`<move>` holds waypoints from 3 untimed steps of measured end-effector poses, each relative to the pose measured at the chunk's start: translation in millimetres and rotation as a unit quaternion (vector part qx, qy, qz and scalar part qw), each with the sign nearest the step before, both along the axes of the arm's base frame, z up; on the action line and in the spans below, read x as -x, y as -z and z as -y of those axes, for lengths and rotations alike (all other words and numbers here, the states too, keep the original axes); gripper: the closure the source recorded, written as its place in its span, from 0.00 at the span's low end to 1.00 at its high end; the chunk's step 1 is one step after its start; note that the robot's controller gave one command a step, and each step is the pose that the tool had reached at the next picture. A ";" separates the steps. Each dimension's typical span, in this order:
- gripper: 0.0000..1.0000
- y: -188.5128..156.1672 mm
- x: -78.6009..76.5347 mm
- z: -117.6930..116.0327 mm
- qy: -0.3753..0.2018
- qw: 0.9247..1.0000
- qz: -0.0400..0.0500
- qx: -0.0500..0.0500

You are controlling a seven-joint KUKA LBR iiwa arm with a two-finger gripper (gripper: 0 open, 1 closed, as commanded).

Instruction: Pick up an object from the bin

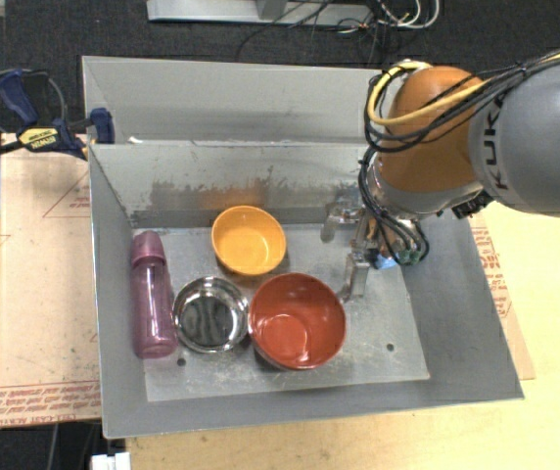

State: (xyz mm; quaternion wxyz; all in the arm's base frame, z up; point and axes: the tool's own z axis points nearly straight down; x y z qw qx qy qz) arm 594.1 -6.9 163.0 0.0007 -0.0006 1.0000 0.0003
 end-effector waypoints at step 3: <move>0.00 78.1 28.1 -41.9 -0.057 0.998 0.006 0.001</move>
Offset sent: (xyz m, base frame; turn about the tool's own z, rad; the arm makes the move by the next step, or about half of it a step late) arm -0.0018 0.0534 -0.0786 -0.1001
